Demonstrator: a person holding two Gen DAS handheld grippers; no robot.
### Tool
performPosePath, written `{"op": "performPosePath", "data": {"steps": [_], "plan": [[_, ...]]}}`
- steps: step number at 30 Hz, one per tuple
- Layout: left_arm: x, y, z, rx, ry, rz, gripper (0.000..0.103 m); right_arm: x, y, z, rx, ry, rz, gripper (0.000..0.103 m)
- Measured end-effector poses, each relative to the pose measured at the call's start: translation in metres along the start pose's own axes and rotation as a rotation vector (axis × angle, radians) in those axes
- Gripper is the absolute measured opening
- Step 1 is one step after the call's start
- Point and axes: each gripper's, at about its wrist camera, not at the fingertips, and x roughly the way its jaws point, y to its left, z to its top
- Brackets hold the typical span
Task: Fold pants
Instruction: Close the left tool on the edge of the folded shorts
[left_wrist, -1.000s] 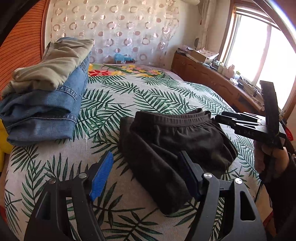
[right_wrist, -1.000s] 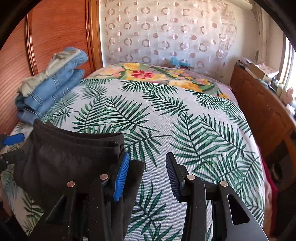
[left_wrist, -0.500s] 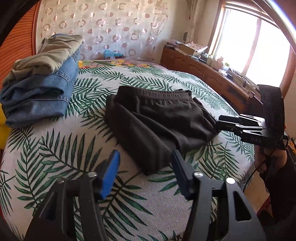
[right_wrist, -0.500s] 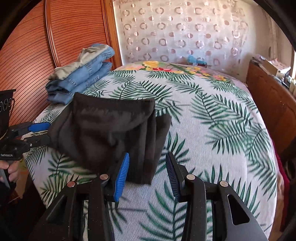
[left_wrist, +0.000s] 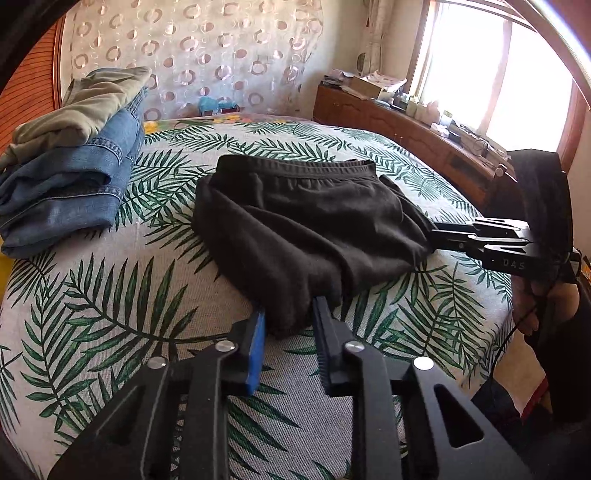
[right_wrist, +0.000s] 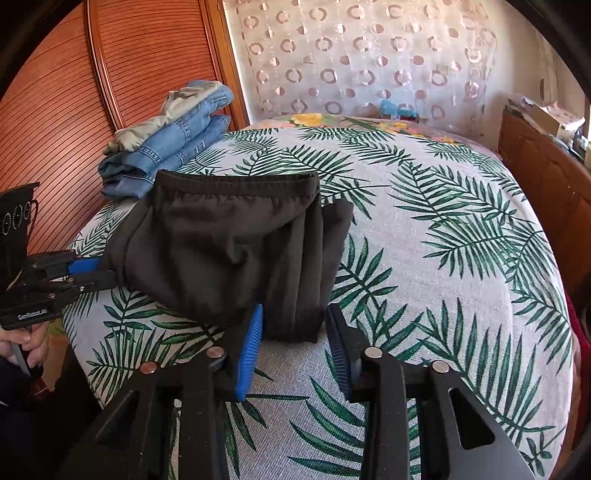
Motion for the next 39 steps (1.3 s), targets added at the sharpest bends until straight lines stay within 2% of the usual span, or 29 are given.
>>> {"op": "performPosePath", "data": {"steps": [4, 9, 20, 25, 32, 35, 39], "plan": [[-0.003, 0.002, -0.001, 0.001, -0.019, 0.015, 0.012, -0.004, -0.002, 0.000, 0.006, -0.024, 0.010, 0.008], [-0.006, 0.006, -0.003, -0.009, -0.024, 0.027, 0.010, -0.016, -0.012, -0.003, 0.026, -0.060, -0.058, 0.002], [-0.027, 0.005, 0.002, 0.008, -0.067, 0.020, 0.010, -0.024, -0.011, -0.007, 0.026, -0.070, -0.060, 0.002], [-0.032, 0.012, -0.004, -0.003, -0.053, 0.032, 0.010, -0.042, 0.000, -0.013, 0.008, -0.082, -0.029, 0.002], [-0.038, 0.011, -0.013, 0.001, -0.023, 0.024, 0.011, -0.051, 0.018, -0.031, -0.024, -0.037, 0.003, 0.002], [-0.038, 0.012, -0.012, -0.001, -0.017, 0.041, 0.017, -0.051, 0.017, -0.033, -0.011, -0.031, 0.000, 0.002], [-0.041, 0.012, -0.008, -0.008, -0.035, 0.060, 0.032, -0.054, 0.014, -0.033, 0.008, -0.040, -0.006, 0.002]]}}
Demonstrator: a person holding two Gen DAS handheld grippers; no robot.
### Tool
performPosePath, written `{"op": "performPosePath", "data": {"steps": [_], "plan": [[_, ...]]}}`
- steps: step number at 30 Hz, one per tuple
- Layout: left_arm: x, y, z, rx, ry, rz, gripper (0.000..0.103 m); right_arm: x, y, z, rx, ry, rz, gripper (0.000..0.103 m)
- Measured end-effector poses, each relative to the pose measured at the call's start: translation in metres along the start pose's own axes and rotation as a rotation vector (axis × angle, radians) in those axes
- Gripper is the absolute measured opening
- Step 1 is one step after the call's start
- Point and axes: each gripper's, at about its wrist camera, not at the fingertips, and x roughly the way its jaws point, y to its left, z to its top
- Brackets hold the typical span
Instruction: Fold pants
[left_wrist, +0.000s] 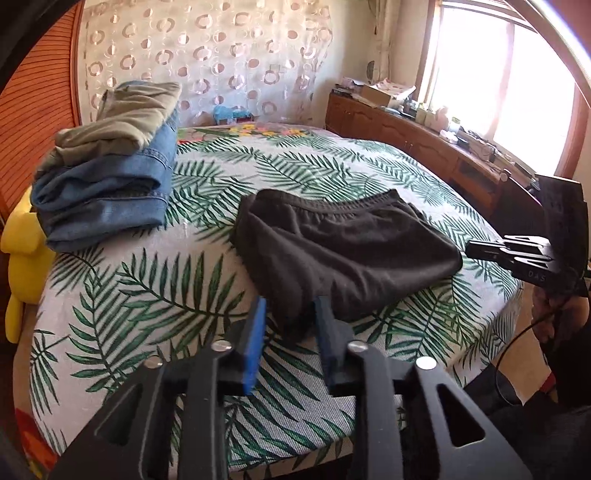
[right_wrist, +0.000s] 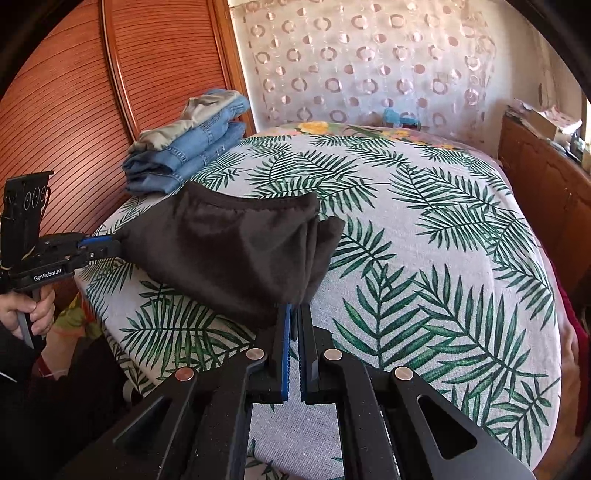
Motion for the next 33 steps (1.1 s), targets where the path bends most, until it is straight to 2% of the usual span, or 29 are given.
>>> {"op": "performPosePath", "data": {"steps": [1, 2, 4, 5, 6, 8, 17, 22, 26, 30, 33], "plan": [[0.000, 0.001, 0.001, -0.002, -0.003, 0.002, 0.036, -0.001, -0.001, 0.000, 0.001, -0.002, -0.001, 0.002], [0.000, 0.002, 0.002, -0.007, -0.010, 0.004, 0.046, -0.002, -0.001, 0.001, 0.002, -0.004, -0.003, 0.002], [0.000, 0.003, 0.004, -0.008, -0.018, 0.008, 0.047, -0.004, -0.001, 0.001, 0.001, -0.009, -0.006, 0.002], [0.002, 0.003, 0.006, -0.007, -0.015, 0.012, 0.053, -0.004, 0.000, 0.001, 0.000, -0.010, -0.007, 0.002], [0.004, 0.003, 0.008, -0.005, -0.012, 0.026, 0.067, -0.004, 0.000, 0.001, 0.000, -0.012, -0.009, 0.002], [0.007, 0.004, 0.010, -0.008, -0.022, 0.028, 0.083, -0.003, 0.000, 0.002, -0.001, -0.012, -0.011, 0.002], [0.027, 0.004, 0.025, -0.020, -0.019, 0.042, 0.083, 0.009, 0.001, 0.016, -0.012, -0.026, -0.013, 0.002], [0.033, -0.002, 0.028, -0.012, -0.013, 0.037, 0.083, 0.025, -0.001, 0.032, -0.021, -0.032, -0.042, 0.015], [0.033, -0.006, 0.028, -0.003, -0.019, 0.045, 0.083, 0.044, -0.002, 0.044, -0.016, -0.016, -0.031, 0.018], [0.032, -0.006, 0.029, -0.006, -0.024, 0.045, 0.083, 0.065, 0.001, 0.057, -0.021, 0.009, -0.039, 0.028], [0.033, -0.006, 0.029, -0.008, -0.026, 0.044, 0.083, 0.080, 0.003, 0.064, 0.000, 0.032, -0.021, 0.029]]}}
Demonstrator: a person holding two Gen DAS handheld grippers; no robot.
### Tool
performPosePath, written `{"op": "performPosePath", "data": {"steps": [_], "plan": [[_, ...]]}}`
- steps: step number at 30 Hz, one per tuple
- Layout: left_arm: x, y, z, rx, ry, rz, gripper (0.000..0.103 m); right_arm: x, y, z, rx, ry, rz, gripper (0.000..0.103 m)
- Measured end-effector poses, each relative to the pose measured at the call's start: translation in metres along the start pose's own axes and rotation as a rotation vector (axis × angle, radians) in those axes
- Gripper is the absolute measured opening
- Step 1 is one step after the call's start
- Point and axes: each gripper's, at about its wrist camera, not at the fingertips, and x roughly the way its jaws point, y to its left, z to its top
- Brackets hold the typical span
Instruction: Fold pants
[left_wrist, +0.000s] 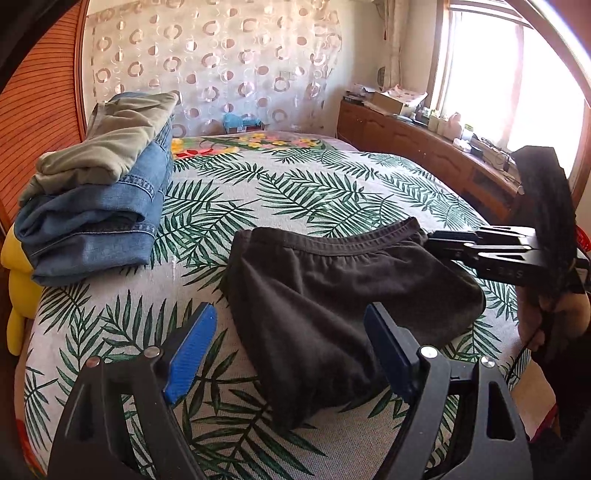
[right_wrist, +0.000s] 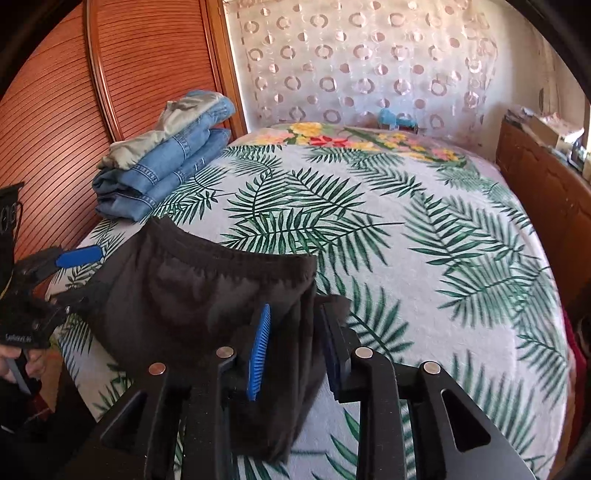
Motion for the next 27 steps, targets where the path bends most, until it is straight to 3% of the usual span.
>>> {"op": "performPosePath", "data": {"steps": [4, 12, 17, 22, 27], "plan": [[0.001, -0.001, -0.001, 0.001, 0.000, -0.007, 0.083, 0.012, 0.001, 0.009, -0.003, 0.006, -0.006, 0.034], [0.003, -0.002, -0.003, 0.001, 0.008, -0.005, 0.083, 0.022, -0.001, 0.017, 0.001, 0.009, 0.027, 0.034], [0.007, 0.001, -0.002, -0.006, 0.014, 0.000, 0.083, 0.019, -0.002, 0.020, -0.002, -0.027, 0.021, 0.008], [0.008, 0.004, 0.000, -0.019, 0.015, 0.003, 0.083, 0.007, -0.008, 0.027, 0.034, -0.114, 0.016, 0.006], [0.011, 0.007, 0.001, -0.025, 0.018, 0.005, 0.083, 0.015, -0.013, 0.028, 0.040, -0.083, 0.012, 0.006]]}}
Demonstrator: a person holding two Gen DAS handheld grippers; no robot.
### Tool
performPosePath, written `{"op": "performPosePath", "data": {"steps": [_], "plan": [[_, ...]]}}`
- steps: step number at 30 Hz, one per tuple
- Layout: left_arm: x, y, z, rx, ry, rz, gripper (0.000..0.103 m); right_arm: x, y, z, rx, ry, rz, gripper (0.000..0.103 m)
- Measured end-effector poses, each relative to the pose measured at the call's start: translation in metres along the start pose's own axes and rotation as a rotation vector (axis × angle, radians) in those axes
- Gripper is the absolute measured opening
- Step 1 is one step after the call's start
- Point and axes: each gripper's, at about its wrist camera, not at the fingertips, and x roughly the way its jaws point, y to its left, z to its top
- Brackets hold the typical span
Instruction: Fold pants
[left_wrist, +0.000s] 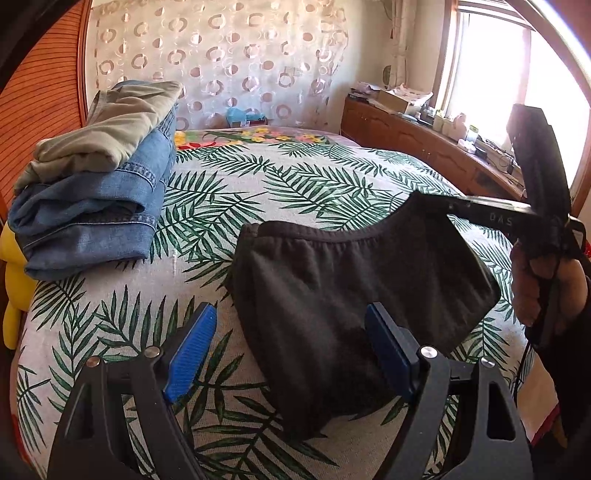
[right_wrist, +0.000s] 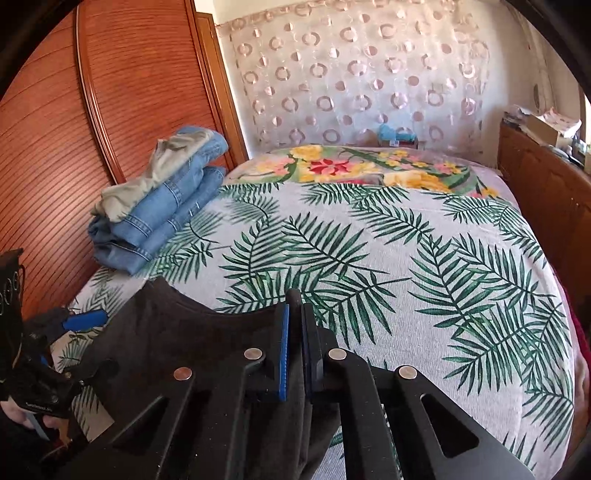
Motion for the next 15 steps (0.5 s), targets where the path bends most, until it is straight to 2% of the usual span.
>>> {"op": "performPosePath", "data": {"steps": [3, 5, 8, 10, 11, 15], "plan": [[0.003, 0.003, 0.002, -0.005, 0.004, 0.003, 0.083, 0.004, -0.001, -0.001, 0.009, 0.019, -0.001, 0.007], [0.004, 0.004, 0.003, -0.007, 0.007, 0.005, 0.083, 0.003, -0.001, -0.001, 0.009, 0.030, -0.006, 0.013], [0.009, 0.008, 0.007, -0.004, 0.013, 0.016, 0.083, -0.002, 0.002, -0.002, -0.012, 0.039, -0.034, 0.026], [0.014, 0.011, 0.009, -0.009, 0.023, 0.013, 0.083, -0.007, 0.003, -0.006, -0.024, 0.046, -0.052, 0.044], [0.016, 0.013, 0.010, -0.013, 0.028, 0.013, 0.083, -0.009, 0.003, -0.009, -0.026, 0.049, -0.057, 0.046], [0.024, 0.018, 0.014, -0.029, 0.049, 0.003, 0.083, -0.013, 0.002, -0.020, -0.028, 0.074, -0.052, 0.050]]}}
